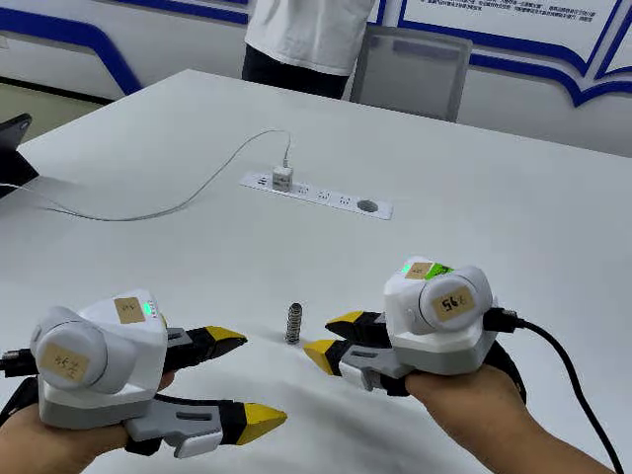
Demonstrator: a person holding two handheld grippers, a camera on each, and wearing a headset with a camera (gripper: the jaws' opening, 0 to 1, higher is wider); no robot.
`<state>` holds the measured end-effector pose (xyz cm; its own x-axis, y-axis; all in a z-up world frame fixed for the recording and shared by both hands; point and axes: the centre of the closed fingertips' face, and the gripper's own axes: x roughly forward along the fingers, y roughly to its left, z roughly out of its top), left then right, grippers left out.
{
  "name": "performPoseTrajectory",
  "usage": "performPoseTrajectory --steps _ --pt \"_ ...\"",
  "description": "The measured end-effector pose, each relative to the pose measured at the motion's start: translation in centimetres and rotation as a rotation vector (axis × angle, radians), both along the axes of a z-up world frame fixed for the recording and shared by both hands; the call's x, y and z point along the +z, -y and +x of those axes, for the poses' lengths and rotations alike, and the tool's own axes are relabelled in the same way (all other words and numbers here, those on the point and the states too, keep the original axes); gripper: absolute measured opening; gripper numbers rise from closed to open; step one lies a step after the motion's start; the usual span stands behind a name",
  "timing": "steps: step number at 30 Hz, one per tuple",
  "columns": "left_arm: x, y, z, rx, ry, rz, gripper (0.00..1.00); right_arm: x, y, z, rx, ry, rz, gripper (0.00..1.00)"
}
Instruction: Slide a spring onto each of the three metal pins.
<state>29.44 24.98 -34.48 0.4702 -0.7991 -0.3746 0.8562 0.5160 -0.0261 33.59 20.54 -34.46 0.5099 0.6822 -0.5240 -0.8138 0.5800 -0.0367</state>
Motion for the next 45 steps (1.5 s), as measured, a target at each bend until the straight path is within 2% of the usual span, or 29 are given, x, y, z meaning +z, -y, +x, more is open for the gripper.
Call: performPoseTrajectory --steps 8,19,28,38,45 --pt "0.1 0.2 -0.1 -0.008 0.002 0.002 0.59 -0.5 1.6 -1.4 -0.011 -0.003 -0.010 0.24" --pt "0.1 0.5 -0.1 -0.018 0.005 0.002 0.60 0.5 4.6 -2.5 -0.031 0.015 -0.022 0.26" --pt "0.1 0.8 -0.2 -0.026 0.006 0.003 0.61 0.3 6.7 -3.7 -0.047 0.016 -0.038 0.28" --pt "0.3 0.8 -0.2 -0.029 0.005 0.004 0.61 0.4 9.5 -4.4 -0.086 0.020 -0.044 0.31" --pt "0.1 1.0 -0.3 -0.032 0.002 0.006 0.61 0.4 11.9 -4.7 -0.139 0.021 -0.039 0.34"
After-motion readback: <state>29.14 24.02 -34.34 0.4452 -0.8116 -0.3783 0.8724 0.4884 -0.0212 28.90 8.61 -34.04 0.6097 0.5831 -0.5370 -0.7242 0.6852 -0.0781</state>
